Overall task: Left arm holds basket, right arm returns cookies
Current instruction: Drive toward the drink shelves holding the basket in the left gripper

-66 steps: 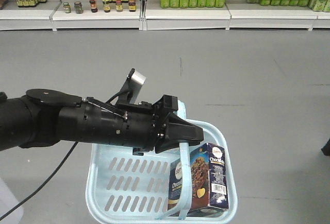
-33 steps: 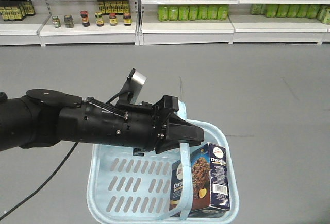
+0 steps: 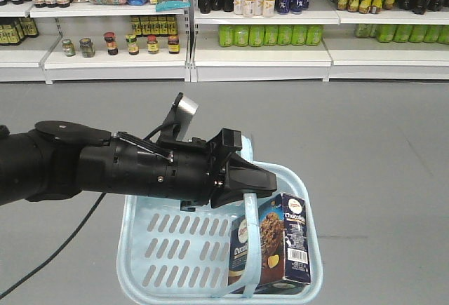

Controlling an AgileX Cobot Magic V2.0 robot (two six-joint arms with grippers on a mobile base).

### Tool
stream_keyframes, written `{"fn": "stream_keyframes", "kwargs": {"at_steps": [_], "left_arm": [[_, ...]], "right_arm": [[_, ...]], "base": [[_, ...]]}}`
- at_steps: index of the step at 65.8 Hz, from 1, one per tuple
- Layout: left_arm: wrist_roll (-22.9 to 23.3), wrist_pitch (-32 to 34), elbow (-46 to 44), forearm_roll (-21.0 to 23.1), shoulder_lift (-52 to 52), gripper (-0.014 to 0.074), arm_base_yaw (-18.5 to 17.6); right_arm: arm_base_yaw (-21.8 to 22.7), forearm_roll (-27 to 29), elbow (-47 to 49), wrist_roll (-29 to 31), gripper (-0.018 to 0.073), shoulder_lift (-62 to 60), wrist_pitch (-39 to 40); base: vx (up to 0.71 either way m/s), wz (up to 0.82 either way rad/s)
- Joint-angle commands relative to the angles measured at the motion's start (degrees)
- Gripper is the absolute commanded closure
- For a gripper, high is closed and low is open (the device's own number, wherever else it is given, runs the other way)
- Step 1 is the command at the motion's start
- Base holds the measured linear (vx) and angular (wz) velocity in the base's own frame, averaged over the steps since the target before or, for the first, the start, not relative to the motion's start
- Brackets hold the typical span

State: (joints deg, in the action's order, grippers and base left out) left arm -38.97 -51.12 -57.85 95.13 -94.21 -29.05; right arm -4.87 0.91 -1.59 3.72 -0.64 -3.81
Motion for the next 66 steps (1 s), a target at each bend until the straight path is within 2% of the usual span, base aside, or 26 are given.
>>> {"fn": "stream_keyframes", "kwargs": {"at_steps": [1,66], "left_arm": [[-0.40,-3.16,-1.63,6.38,3.12,0.0599,-0.01],[-0.40,-3.16,-1.63,6.44,3.12,0.0599,-0.01]], "right_arm": [[0.27,-0.45,-1.03,0.25,0.0569,-0.65,4.32],[0.27,-0.45,-1.03,0.25,0.0569,-0.65,4.32]], "base": [[0.50,-0.01],[0.48,0.00]]}}
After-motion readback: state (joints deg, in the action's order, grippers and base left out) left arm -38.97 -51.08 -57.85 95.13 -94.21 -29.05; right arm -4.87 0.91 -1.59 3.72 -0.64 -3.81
